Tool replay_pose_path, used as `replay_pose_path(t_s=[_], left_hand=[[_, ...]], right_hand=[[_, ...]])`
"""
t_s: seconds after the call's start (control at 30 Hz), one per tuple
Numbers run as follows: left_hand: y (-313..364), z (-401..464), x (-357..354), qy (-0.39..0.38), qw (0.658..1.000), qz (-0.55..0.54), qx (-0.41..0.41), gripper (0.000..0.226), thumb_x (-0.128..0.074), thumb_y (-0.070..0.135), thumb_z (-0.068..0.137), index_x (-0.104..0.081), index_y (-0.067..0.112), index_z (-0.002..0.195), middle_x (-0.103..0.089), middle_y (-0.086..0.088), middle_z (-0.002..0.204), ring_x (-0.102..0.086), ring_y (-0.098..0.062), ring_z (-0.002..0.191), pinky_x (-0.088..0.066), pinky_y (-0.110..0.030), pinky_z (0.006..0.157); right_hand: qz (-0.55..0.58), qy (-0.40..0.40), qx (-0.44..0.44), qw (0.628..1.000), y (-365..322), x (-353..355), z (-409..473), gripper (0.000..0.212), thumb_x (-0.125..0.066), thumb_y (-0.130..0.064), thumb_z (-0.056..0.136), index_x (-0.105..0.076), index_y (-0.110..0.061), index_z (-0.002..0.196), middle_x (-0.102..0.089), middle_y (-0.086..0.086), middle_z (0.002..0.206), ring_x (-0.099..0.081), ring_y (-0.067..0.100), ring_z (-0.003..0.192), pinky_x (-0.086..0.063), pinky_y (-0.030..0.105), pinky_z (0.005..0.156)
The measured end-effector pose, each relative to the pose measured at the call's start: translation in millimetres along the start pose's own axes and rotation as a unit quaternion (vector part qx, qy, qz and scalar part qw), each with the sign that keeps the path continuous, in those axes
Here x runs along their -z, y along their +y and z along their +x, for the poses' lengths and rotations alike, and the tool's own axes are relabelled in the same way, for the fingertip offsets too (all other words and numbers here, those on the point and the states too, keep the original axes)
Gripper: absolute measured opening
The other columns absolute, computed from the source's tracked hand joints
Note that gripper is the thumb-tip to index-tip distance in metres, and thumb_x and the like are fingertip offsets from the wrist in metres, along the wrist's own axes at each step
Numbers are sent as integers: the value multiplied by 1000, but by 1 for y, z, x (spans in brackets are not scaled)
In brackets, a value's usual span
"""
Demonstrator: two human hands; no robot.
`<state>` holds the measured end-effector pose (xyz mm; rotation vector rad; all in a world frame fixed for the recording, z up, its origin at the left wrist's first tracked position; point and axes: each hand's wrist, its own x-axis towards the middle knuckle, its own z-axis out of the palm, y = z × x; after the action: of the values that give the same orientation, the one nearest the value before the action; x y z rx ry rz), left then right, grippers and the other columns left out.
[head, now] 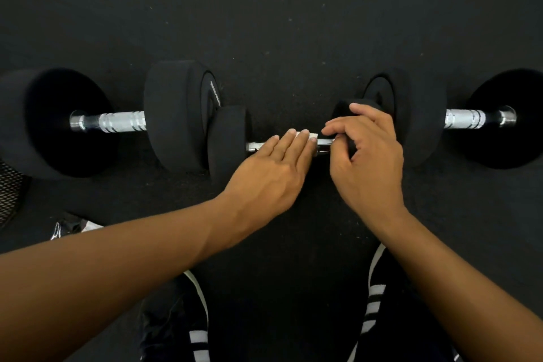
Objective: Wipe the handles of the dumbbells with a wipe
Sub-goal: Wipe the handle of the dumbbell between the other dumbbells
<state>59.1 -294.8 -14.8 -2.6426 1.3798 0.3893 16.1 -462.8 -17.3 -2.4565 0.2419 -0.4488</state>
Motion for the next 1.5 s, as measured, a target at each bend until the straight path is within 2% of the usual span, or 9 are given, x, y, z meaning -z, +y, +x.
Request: replay_pose_path(t_s=[0.17, 0.27, 0.4, 0.5, 0.57, 0.67, 0.8, 1.17, 1.5], left_hand=[[2, 16, 14, -51, 994, -61, 72, 61, -21, 22, 101, -10, 1, 158, -18, -21, 165, -25, -33, 152, -26, -43, 122], [-3, 34, 33, -74, 973, -134, 172, 37, -51, 24, 98, -51, 5, 130, -62, -13, 121, -61, -28, 101, -45, -36, 82], [-15, 52, 36, -118, 963, -177, 168, 26, -53, 29, 99, -59, 9, 115, -56, -7, 92, -54, -23, 76, -42, -35, 65], [-12, 54, 27, -88, 964, -224, 114, 24, -52, 21, 98, -55, 10, 119, -64, -13, 109, -61, -30, 87, -49, -37, 72], [-3, 51, 18, -43, 973, -221, 60, 40, -49, 15, 97, -48, 8, 137, -58, -14, 134, -58, -33, 119, -45, -39, 98], [10, 41, 7, 12, 989, -148, -15, 59, -34, 17, 104, -16, 8, 160, -20, -12, 167, -18, -27, 154, -16, -40, 126], [14, 23, -1, 1, 1000, -5, -9, 59, -15, 21, 105, 4, 2, 158, 0, -20, 168, -4, -34, 156, -11, -46, 127], [-3, -2, 2, -71, 970, 219, 84, 60, -11, 19, 104, -11, -21, 148, -35, -42, 149, -39, -50, 140, 2, -62, 120], [2, 24, 14, -15, 998, -27, 62, 61, -11, 22, 102, -9, 0, 159, -16, -23, 165, -19, -34, 153, -13, -45, 126]], right_hand=[[21, 27, 4, 999, 0, -1, 4, 23, -55, -1, 91, -75, -12, 93, -75, -2, 93, -57, 17, 126, -52, 40, 98], [43, 48, -4, 998, 1, 0, 4, 28, -53, 7, 88, -76, -8, 91, -74, 0, 92, -58, 16, 125, -53, 29, 97], [46, 52, 5, 998, 1, 1, 2, 30, -52, 12, 86, -76, -6, 91, -74, 3, 92, -59, 19, 124, -49, 20, 98], [51, 60, 2, 997, 1, 1, 3, 31, -51, 12, 86, -75, -6, 90, -74, 2, 92, -60, 19, 123, -48, 20, 100], [52, 60, 0, 997, -1, 1, 3, 30, -51, 11, 85, -76, -6, 89, -74, 2, 92, -61, 19, 122, -49, 22, 101], [48, 58, 4, 997, -2, 2, 4, 28, -53, 10, 87, -76, -7, 90, -74, 1, 91, -61, 19, 122, -48, 21, 100], [30, 45, 28, 998, 1, 2, 1, 22, -54, -1, 92, -75, -8, 92, -75, 2, 93, -60, 19, 122, -51, 28, 99], [26, 41, 50, 998, 7, 3, 0, 22, -56, 4, 90, -75, -6, 91, -75, 3, 92, -61, 22, 121, -52, 28, 97], [20, 48, 32, 998, 1, 2, 5, 22, -55, 2, 90, -75, -7, 88, -75, 2, 89, -62, 20, 118, -48, 22, 99]])
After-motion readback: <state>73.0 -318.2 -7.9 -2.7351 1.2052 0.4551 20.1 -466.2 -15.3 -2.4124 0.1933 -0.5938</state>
